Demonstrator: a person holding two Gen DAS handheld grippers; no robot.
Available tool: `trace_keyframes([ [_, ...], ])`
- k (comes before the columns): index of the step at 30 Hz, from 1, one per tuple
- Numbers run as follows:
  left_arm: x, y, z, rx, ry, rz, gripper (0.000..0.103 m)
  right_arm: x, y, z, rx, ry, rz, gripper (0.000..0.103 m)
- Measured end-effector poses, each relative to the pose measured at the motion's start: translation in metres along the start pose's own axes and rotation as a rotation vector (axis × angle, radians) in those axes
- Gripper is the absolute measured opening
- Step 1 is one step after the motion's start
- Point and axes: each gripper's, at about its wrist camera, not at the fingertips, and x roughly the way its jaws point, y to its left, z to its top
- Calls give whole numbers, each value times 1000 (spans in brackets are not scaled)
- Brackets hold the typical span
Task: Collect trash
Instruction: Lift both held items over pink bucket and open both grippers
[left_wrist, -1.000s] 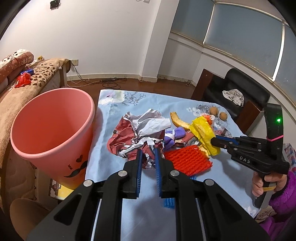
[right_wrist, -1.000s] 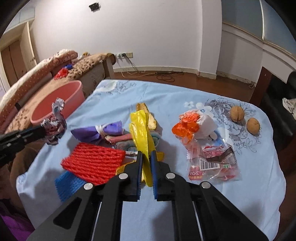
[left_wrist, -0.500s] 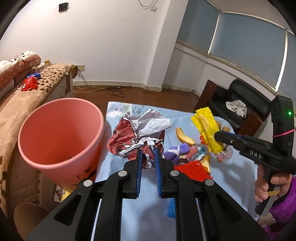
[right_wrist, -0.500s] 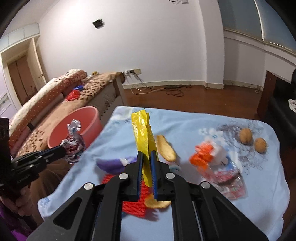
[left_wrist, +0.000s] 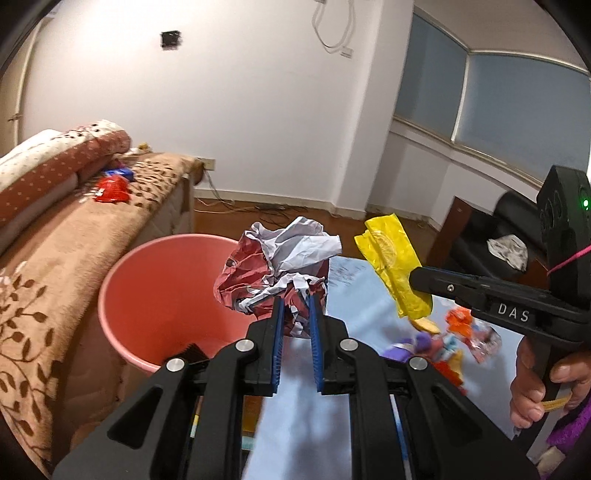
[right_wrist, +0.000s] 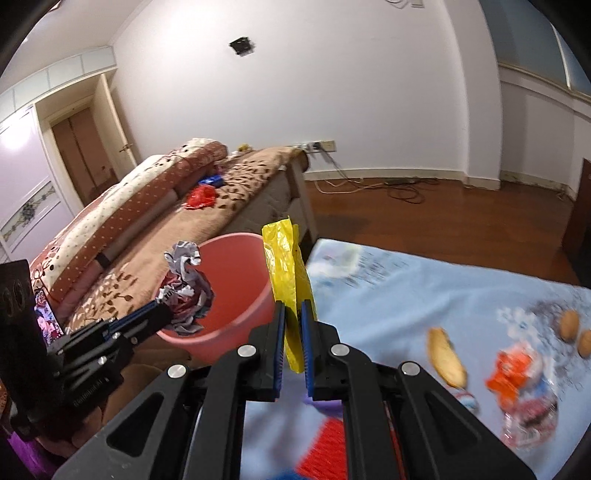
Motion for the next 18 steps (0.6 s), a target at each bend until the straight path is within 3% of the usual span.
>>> trace_keyframes([
  [10, 6, 44, 2, -49, -12, 102, 13, 55, 43, 19, -46, 51, 53, 8],
  [18, 19, 62, -3, -72, 13, 127, 13, 92, 62, 26, -56, 91, 69, 8],
])
